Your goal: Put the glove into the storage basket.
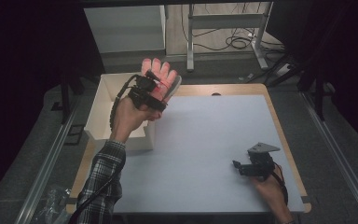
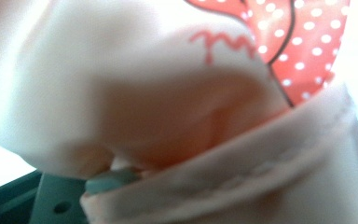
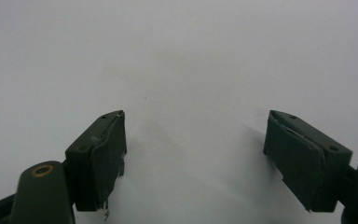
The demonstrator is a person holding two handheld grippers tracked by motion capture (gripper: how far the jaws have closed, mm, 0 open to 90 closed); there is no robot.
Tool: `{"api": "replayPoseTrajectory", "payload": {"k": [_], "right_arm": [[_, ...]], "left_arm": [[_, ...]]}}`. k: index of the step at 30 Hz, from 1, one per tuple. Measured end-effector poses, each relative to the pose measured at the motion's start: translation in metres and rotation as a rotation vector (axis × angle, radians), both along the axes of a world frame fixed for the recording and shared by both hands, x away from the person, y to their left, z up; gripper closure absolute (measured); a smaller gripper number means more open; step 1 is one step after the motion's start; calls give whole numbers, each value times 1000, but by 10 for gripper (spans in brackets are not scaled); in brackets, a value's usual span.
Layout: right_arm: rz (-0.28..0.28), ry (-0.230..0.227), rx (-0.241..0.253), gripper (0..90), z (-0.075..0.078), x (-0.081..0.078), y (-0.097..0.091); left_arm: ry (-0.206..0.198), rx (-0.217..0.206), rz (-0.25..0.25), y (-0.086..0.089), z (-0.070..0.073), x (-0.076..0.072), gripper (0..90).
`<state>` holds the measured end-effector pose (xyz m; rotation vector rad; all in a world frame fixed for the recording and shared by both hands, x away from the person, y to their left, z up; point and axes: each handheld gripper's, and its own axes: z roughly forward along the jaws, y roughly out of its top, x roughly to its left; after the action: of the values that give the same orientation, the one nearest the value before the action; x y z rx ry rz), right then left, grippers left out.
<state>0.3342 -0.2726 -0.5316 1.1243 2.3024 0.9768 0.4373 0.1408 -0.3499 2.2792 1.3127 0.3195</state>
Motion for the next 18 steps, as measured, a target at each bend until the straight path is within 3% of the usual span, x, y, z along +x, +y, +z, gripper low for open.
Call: {"api": "replayPoseTrajectory", "payload": {"k": [9,18], "right_arm": [[0,0,0,211,0,0,0],[-1,0,0,211,0,0,0]], "left_arm": [[-5,16,133,47,-3,3,352],[15,32,216,79,-28,10,342]]}}
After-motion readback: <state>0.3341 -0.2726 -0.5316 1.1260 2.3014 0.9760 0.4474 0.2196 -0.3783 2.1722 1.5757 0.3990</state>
